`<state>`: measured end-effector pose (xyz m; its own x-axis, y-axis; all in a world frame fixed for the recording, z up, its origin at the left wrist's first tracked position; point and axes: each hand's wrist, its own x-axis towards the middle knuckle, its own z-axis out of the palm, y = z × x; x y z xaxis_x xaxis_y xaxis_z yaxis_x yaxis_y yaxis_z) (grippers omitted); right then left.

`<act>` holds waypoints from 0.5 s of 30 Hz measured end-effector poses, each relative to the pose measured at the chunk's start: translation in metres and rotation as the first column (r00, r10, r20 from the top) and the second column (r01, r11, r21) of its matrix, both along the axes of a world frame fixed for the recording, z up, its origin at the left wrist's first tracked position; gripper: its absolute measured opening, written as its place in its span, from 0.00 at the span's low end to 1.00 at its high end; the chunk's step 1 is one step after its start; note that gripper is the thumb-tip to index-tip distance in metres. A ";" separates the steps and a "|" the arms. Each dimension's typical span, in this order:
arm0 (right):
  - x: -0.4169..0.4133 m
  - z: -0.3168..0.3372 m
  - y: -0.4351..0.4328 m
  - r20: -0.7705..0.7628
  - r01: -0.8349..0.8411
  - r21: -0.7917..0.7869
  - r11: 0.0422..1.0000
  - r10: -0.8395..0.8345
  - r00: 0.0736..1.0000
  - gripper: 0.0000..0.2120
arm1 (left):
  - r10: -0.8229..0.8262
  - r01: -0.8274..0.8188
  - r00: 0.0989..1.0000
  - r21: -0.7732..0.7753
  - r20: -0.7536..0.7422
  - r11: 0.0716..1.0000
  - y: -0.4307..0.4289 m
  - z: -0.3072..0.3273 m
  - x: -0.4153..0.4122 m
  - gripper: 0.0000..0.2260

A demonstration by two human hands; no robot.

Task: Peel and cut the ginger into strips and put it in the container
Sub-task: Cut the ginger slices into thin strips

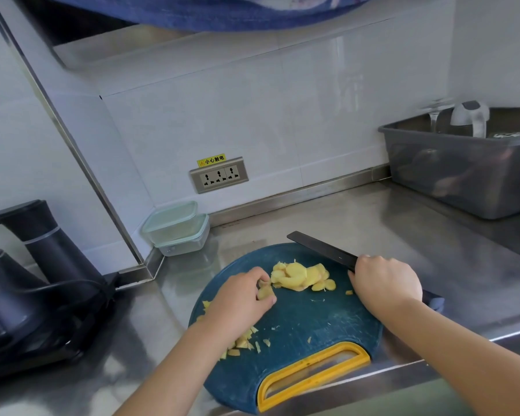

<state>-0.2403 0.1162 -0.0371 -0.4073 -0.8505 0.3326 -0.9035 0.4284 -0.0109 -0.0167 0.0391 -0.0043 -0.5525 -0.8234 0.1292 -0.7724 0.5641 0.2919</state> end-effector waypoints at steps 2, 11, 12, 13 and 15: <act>0.000 0.000 0.000 0.001 0.001 -0.004 1.000 -0.001 1.000 0.17 | -0.005 0.005 1.000 0.009 -0.022 1.000 0.000 -0.003 -0.001 0.10; 0.000 0.000 0.001 0.020 -0.004 -0.007 1.000 0.004 1.000 0.17 | 0.021 -0.015 0.998 0.090 -0.059 0.996 -0.006 0.005 -0.007 0.13; 0.000 0.000 0.001 0.023 -0.004 -0.007 1.000 0.004 1.000 0.17 | 0.028 -0.021 0.996 0.078 -0.080 0.997 -0.010 0.010 -0.008 0.14; -0.001 -0.001 0.000 0.026 -0.003 -0.007 1.000 0.003 1.000 0.16 | 0.038 -0.032 0.993 0.062 -0.111 0.998 -0.015 0.014 -0.009 0.13; -0.002 -0.002 -0.001 0.038 0.003 -0.011 1.000 -0.002 0.999 0.16 | 0.041 -0.033 0.987 0.053 -0.153 0.998 -0.025 0.020 -0.011 0.09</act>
